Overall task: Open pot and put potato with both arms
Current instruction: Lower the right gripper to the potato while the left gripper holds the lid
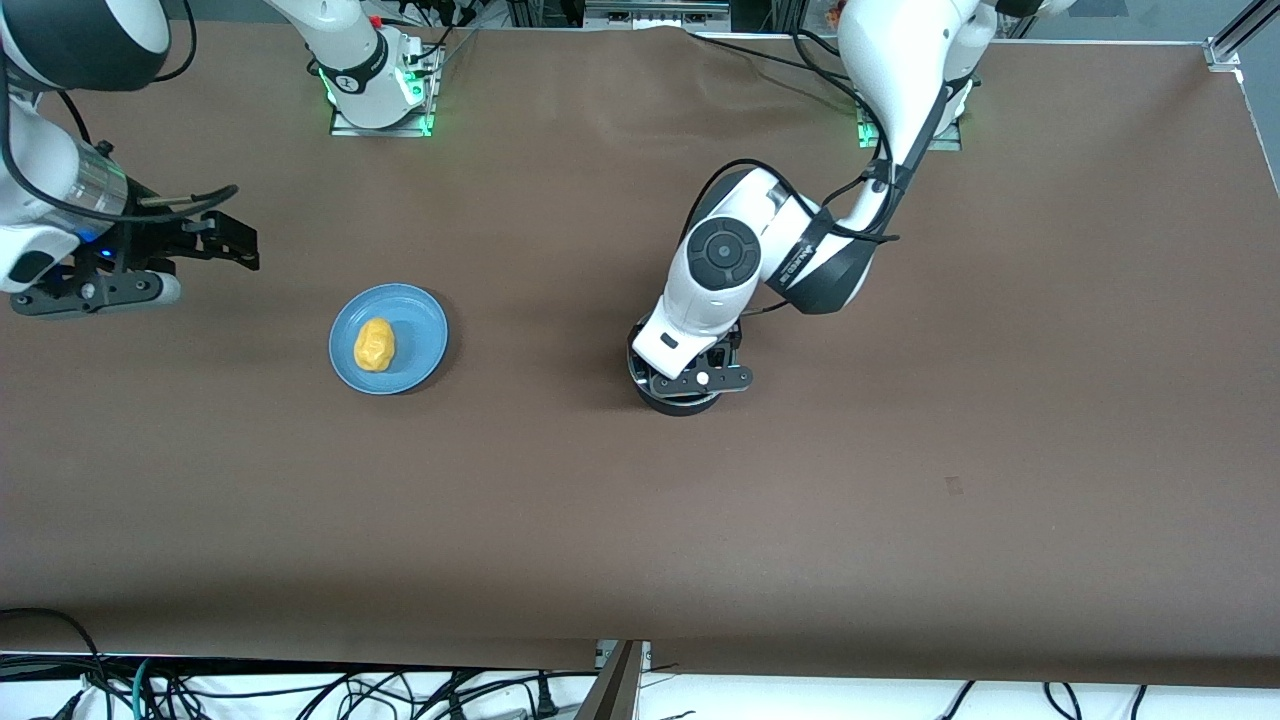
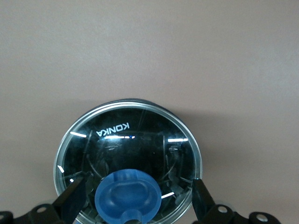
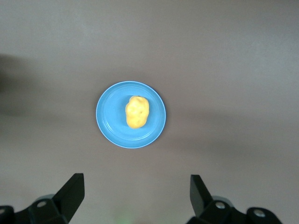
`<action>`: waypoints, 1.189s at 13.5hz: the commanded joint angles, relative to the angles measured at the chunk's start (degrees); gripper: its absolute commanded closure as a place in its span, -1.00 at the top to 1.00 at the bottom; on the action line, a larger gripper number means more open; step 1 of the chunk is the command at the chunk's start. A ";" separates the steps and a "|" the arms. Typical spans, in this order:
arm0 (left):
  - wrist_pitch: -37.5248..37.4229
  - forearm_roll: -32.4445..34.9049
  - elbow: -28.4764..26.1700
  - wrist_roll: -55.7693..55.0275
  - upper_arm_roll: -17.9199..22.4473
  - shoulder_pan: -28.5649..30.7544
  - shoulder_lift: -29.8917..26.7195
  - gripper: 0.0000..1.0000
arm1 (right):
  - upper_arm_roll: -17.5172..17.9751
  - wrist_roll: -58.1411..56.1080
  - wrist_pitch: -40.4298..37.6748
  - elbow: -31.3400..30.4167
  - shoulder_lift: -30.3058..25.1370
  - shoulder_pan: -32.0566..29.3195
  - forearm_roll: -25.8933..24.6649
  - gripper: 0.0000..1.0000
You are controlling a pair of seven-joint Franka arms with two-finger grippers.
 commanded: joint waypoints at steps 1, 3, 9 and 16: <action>-0.42 2.61 1.09 -0.66 0.85 -1.36 0.86 1.00 | -0.10 0.45 6.17 -7.38 -1.28 0.10 0.84 1.00; -0.78 3.14 0.12 -0.74 0.85 -1.98 0.86 1.00 | -0.10 0.89 15.29 -15.19 -1.45 0.10 0.93 1.00; -3.15 6.31 -0.59 -0.74 0.85 -2.33 0.86 1.00 | 0.07 1.77 37.73 -26.92 6.00 0.19 1.46 1.00; -3.06 6.22 -0.15 -0.48 0.76 -2.42 0.86 -0.20 | 2.53 9.41 50.76 -35.01 10.14 1.50 1.73 1.00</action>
